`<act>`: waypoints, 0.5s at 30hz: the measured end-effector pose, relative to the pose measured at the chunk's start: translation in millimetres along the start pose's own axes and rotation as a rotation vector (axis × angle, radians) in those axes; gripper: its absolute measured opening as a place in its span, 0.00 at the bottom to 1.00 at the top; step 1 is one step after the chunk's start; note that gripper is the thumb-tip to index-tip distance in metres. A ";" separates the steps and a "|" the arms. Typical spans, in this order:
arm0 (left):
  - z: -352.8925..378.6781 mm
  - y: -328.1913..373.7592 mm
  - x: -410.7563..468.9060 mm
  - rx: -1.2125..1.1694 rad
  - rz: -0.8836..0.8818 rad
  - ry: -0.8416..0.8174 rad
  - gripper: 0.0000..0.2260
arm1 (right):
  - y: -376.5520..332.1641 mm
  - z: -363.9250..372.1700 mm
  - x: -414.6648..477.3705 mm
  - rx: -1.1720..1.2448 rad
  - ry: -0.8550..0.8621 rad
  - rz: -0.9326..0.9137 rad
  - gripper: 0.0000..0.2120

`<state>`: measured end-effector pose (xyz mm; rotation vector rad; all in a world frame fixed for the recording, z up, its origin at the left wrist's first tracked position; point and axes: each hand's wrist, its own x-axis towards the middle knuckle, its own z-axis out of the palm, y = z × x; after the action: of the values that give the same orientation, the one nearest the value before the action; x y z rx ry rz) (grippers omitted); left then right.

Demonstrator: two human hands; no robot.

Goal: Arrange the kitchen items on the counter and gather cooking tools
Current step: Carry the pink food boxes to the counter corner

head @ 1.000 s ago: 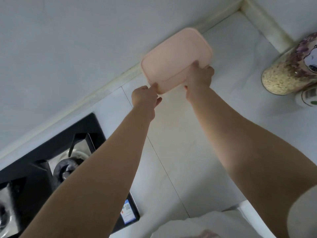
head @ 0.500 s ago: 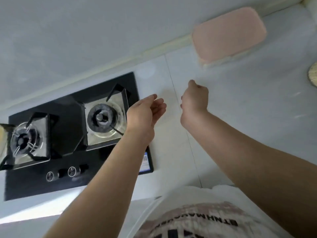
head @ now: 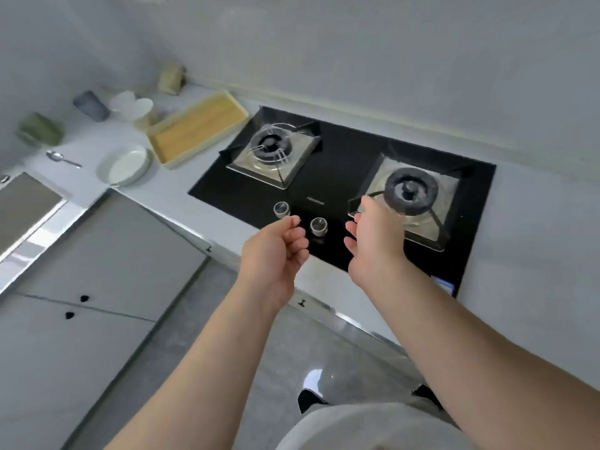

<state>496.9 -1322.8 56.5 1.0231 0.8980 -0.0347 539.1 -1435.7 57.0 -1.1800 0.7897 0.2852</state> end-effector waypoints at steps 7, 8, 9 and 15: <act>-178.3 67.5 -2.9 -0.276 0.138 0.207 0.05 | 87.3 146.6 -88.1 -0.228 -0.300 0.071 0.10; -199.9 74.3 -3.7 -0.309 0.157 0.238 0.05 | 99.5 163.4 -98.6 -0.269 -0.344 0.068 0.09; -217.9 79.3 -4.2 -0.334 0.166 0.262 0.05 | 110.3 177.5 -106.2 -0.307 -0.377 0.056 0.09; -326.5 111.8 1.4 -0.524 0.206 0.456 0.06 | 179.3 278.1 -143.2 -0.464 -0.534 0.087 0.05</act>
<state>338.8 -1016.2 68.3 0.6293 1.1287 0.5999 444.6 -1088.0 70.0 -1.4133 0.3067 0.8513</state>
